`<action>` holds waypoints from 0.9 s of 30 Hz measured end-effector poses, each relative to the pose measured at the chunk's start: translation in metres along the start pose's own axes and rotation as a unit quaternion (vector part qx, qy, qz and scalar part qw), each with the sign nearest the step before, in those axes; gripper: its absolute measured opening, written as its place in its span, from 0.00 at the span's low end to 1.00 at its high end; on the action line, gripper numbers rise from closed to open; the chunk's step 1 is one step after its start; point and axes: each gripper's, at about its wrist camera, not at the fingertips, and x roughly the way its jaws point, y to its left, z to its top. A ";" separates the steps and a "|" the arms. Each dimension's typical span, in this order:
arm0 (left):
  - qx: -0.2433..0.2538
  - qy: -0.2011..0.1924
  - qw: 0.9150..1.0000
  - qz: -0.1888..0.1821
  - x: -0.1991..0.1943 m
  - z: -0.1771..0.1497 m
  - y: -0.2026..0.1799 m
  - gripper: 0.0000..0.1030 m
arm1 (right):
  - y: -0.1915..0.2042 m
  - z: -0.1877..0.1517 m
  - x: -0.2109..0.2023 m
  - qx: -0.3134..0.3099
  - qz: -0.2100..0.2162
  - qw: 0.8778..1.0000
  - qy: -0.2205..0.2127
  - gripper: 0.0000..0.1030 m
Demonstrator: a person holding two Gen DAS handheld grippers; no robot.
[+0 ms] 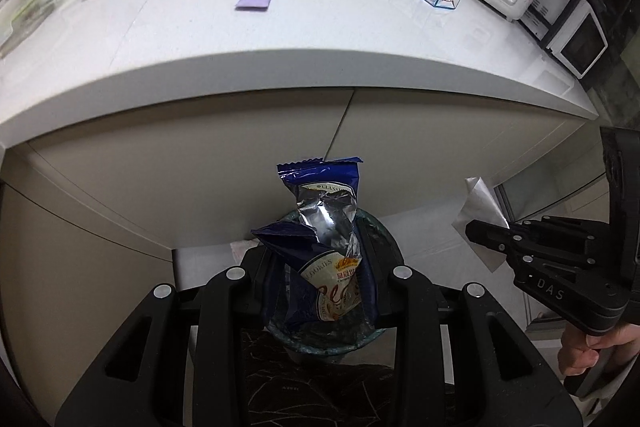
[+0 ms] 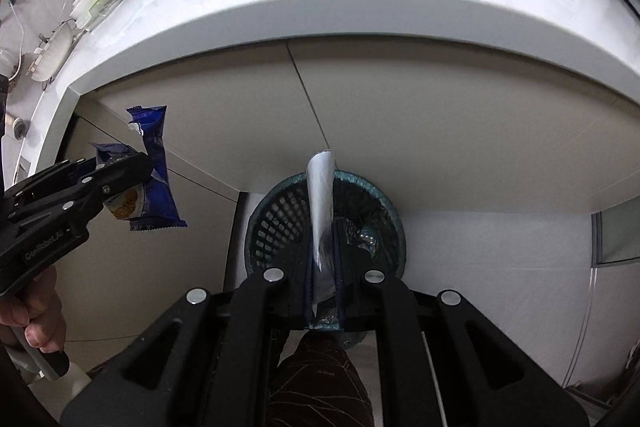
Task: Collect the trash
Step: 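Open the right gripper over the wastebasket while the left gripper lowers the wrapper into it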
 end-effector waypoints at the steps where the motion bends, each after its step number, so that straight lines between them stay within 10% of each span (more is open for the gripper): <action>1: -0.001 0.001 1.000 0.001 0.002 -0.001 0.001 0.31 | 0.001 -0.001 0.006 -0.003 -0.002 1.000 0.005 0.07; 27: -0.027 0.048 0.998 0.007 0.037 -0.038 0.044 0.31 | 0.026 -0.019 0.101 -0.012 0.008 0.996 0.091 0.21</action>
